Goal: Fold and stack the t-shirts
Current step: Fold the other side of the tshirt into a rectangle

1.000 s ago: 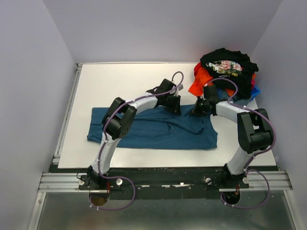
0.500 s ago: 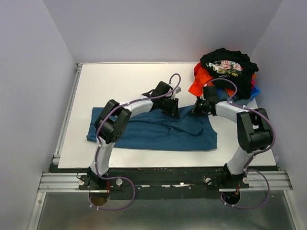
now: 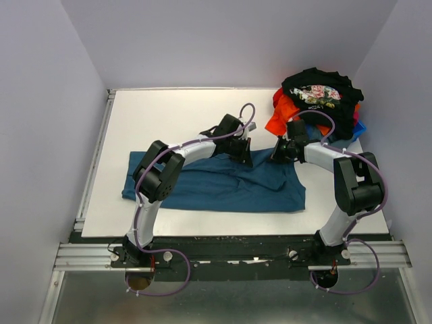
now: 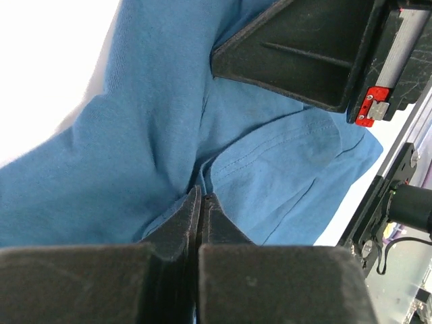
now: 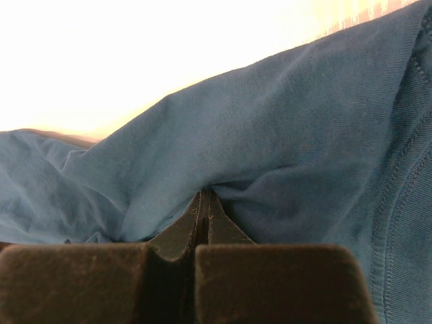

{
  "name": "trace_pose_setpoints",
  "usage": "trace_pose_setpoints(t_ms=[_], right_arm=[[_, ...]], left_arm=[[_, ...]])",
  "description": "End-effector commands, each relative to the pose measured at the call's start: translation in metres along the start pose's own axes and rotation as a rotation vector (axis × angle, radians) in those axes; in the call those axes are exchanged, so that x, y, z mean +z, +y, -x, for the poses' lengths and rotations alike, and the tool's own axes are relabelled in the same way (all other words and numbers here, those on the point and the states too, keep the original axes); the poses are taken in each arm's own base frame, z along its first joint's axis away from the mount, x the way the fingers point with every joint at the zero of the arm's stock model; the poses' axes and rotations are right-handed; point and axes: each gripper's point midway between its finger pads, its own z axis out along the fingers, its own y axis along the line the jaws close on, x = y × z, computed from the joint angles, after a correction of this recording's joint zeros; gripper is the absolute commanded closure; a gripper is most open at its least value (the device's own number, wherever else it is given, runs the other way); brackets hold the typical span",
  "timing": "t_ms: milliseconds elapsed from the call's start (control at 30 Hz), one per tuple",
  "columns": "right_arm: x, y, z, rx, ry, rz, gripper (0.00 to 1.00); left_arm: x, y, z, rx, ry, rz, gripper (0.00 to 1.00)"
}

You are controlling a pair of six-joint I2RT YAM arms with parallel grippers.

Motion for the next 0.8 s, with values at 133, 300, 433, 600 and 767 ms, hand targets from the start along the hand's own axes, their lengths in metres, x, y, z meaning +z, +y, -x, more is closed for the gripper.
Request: trace_pose_setpoints(t_ms=[133,300,433,600,767], right_arm=[[0.002,-0.001,0.008,0.011,-0.011,0.002,0.99],[0.002,0.001,0.007,0.007,-0.009,0.012,0.99],[0.002,0.001,0.007,0.008,-0.007,0.012,0.99],[0.001,0.003,0.008,0.004,-0.009,0.021,0.99],[0.000,0.002,0.008,0.006,-0.009,0.022,0.99]], left_arm=[[-0.018,-0.016,0.001,0.040,-0.010,-0.009,0.81],[-0.010,-0.003,-0.004,0.040,0.027,0.045,0.41],[0.000,0.007,-0.003,0.037,0.044,0.076,0.45],[0.004,0.010,0.001,0.071,0.038,0.126,0.64],[0.002,0.008,0.001,0.127,0.047,0.170,0.90]])
